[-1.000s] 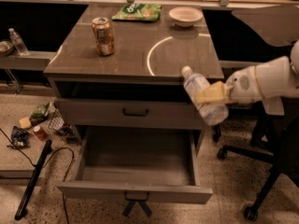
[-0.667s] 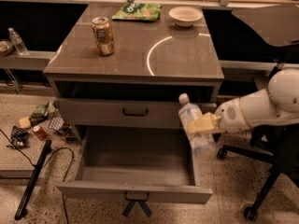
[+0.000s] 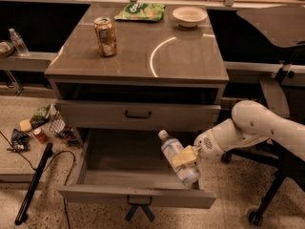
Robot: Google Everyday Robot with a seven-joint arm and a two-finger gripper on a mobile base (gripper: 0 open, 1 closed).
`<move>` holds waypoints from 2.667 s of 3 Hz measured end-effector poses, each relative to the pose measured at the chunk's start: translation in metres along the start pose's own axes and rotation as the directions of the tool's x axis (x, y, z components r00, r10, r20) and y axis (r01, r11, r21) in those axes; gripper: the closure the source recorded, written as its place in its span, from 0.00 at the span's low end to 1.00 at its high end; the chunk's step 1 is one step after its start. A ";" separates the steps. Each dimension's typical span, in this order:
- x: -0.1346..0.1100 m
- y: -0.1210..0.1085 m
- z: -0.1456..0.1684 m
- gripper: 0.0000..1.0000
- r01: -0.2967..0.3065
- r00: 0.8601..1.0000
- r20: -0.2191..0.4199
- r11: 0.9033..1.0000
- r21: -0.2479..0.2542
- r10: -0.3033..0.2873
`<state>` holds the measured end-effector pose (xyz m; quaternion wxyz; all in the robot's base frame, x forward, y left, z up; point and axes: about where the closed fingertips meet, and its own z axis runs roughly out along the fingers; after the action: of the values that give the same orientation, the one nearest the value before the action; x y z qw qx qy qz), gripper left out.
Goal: Place blue plastic bottle into middle drawer
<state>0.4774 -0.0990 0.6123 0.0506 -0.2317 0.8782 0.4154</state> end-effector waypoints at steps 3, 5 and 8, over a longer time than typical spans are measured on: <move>-0.031 -0.024 0.069 1.00 0.325 0.944 -0.016 0.925 0.194 -0.329; -0.052 -0.039 0.111 1.00 0.546 0.832 -0.130 0.754 0.365 -0.540; -0.048 -0.098 0.192 0.30 0.643 0.765 -0.310 0.640 0.422 -0.564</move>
Offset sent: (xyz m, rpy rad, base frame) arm 0.0336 0.0479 -0.0519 -0.1268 -0.3435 0.0572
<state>0.5438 0.0093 0.4320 0.1793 -0.5206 0.8274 0.1111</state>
